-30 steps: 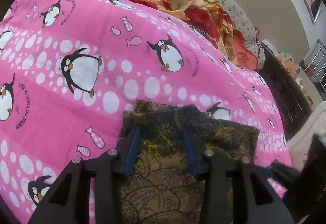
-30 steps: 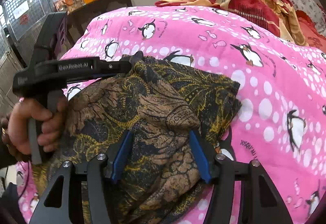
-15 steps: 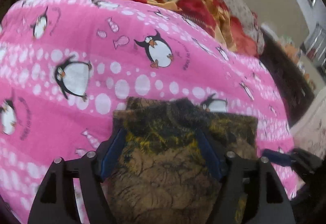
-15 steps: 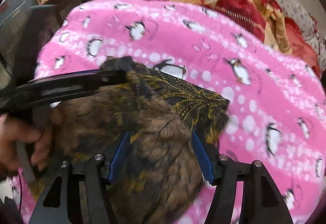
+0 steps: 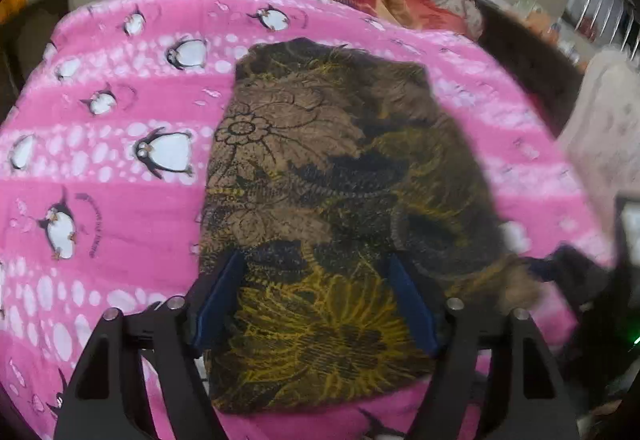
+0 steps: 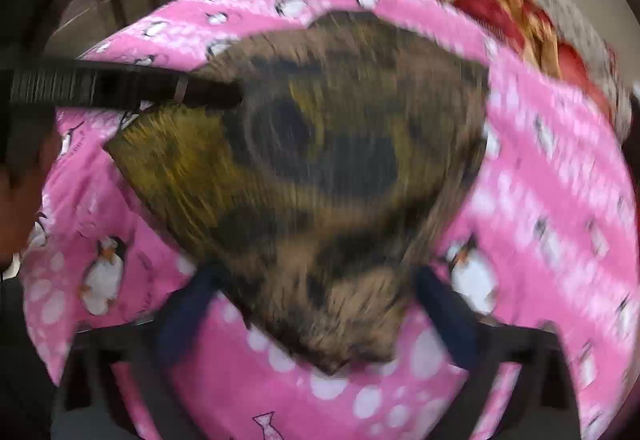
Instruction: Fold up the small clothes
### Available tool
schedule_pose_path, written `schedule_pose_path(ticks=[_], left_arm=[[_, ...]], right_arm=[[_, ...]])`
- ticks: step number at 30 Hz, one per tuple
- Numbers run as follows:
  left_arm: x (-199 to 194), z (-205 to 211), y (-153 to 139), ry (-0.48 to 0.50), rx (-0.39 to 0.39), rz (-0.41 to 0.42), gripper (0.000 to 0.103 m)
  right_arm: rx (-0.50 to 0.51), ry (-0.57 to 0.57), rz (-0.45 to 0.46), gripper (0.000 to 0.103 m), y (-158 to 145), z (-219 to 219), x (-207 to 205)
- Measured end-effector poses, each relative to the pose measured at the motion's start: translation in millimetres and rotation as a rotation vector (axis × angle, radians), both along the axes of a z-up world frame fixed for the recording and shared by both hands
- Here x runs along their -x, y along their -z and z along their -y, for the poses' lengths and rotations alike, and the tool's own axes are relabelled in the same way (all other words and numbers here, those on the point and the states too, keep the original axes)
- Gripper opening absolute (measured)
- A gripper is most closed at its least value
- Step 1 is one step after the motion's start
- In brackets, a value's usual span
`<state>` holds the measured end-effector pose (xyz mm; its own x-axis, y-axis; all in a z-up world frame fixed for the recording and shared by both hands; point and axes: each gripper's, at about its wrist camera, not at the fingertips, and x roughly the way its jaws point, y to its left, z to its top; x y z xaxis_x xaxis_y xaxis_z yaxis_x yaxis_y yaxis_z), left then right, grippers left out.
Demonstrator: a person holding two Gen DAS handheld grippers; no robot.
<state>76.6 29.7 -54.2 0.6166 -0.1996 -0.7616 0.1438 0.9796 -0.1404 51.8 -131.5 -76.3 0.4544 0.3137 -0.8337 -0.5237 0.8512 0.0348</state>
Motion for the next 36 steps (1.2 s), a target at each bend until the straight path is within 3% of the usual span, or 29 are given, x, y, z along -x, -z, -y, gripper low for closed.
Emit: schedule_pose_path(ticks=[1, 5, 11, 22, 32, 36], left_arm=[[0, 2, 2, 0.001, -0.016, 0.005, 0.086], [-4, -1, 7, -0.045, -0.039, -0.015, 0.103], [-9, -20, 19, -0.068, 0.097, -0.06, 0.103], [-7, -16, 21, -0.067, 0.082, -0.057, 0.103], [-7, -20, 20, -0.063, 0.119, -0.061, 0.103], [-8, -18, 19, -0.065, 0.089, -0.075, 0.103]], right_arm=[[-0.033, 0.01, -0.011, 0.103, 1, 5, -1], [0.006, 0.001, 0.031, 0.103, 2, 0, 7], [-0.035, 0.027, 0.043, 0.103, 3, 6, 11], [-0.016, 0.014, 0.028, 0.103, 3, 4, 11], [-0.039, 0.016, 0.034, 0.103, 3, 7, 12], [-0.032, 0.047, 0.04, 0.103, 1, 7, 15]])
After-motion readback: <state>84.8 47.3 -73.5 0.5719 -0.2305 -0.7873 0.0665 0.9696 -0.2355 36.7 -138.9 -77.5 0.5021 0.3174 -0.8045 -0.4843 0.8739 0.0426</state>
